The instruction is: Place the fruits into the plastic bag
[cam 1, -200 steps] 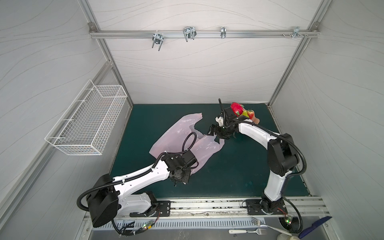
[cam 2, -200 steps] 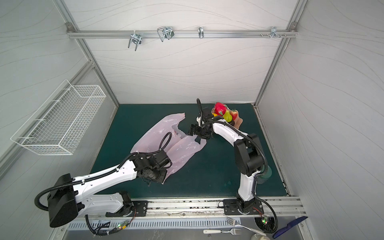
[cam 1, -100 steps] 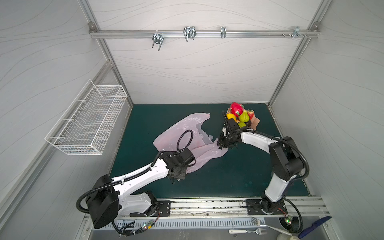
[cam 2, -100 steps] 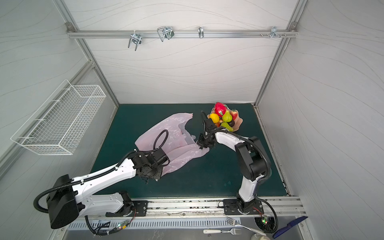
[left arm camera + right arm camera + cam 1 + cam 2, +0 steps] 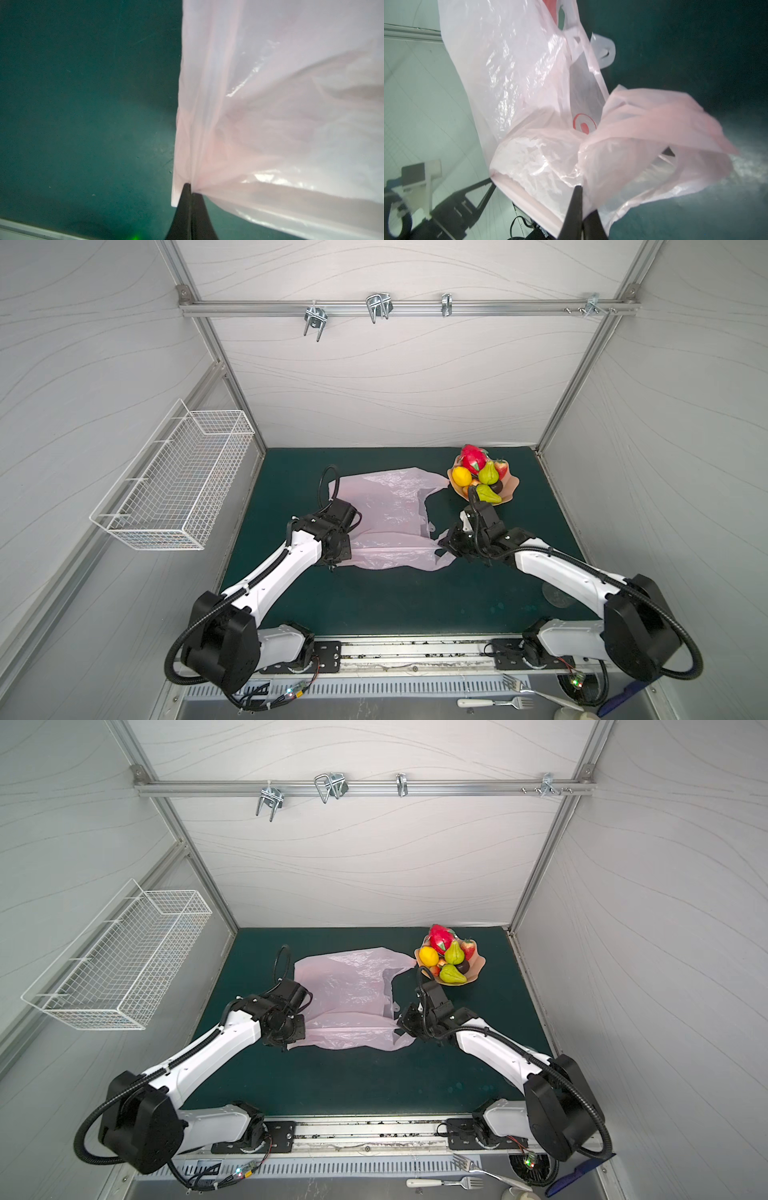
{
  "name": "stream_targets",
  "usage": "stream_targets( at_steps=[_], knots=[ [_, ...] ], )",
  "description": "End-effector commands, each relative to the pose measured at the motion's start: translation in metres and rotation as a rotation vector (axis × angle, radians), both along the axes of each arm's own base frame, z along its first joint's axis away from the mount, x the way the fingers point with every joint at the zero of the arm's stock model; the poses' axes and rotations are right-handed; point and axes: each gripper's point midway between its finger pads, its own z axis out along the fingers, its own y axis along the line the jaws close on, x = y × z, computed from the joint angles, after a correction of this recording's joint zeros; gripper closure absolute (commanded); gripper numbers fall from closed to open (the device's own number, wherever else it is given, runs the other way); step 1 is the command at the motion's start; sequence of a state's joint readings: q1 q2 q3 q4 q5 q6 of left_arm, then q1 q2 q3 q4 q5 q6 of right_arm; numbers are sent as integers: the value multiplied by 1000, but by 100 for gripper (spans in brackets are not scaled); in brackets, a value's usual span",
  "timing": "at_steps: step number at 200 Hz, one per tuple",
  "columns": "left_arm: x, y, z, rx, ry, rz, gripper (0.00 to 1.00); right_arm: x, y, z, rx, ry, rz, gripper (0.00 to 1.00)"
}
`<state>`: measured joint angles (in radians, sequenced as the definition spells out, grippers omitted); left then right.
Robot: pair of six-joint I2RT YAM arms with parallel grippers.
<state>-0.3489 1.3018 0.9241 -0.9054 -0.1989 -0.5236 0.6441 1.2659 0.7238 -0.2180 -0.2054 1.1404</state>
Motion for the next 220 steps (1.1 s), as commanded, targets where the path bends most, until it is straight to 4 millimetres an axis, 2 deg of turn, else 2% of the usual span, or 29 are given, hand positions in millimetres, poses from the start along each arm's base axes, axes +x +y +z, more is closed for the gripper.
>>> stream_targets(
  at_steps=[1, 16, 34, 52, 70, 83, 101, 132, 147, 155, 175, 196, 220],
  knots=[
    [16, 29, 2, 78, 8, 44, 100, -4, 3, 4, 25, 25, -113, 100],
    [26, 34, 1, 68, 9, 67, 100, -16, 16, 3, 47, 52, -94, 100],
    [32, 37, 6, 63, -7, 90, 78, -29, 27, 5, 70, 82, -68, 91],
    [31, 40, 12, 61, -32, 112, 52, -39, 30, 11, 83, 92, -62, 72],
    [30, 44, 24, 60, -63, 144, 40, -45, 28, 24, 89, 74, -51, 48],
    [30, 44, 38, 47, -96, 163, 36, -51, 23, 34, 84, 63, -41, 37],
    [32, 39, 68, 0, -168, 177, 33, -55, 7, 50, 61, 12, -50, 24],
    [37, 25, 121, -64, -300, 156, 29, -52, -20, 101, -8, -205, -9, 9],
    [44, 3, 145, -93, -348, 83, 25, -51, -30, 120, -74, -290, 43, 5],
    [49, -13, 155, -102, -365, 25, 18, -50, -34, 127, -103, -323, 75, 3],
    [61, -53, 168, -140, -345, -90, 16, -47, -46, 138, -169, -374, 122, 1],
    [79, -99, 171, -202, -297, -202, 16, -44, -54, 150, -192, -435, 154, 1],
    [95, -142, 157, -207, -206, -298, 17, -43, -64, 150, -232, -466, 201, 1]
  ],
)
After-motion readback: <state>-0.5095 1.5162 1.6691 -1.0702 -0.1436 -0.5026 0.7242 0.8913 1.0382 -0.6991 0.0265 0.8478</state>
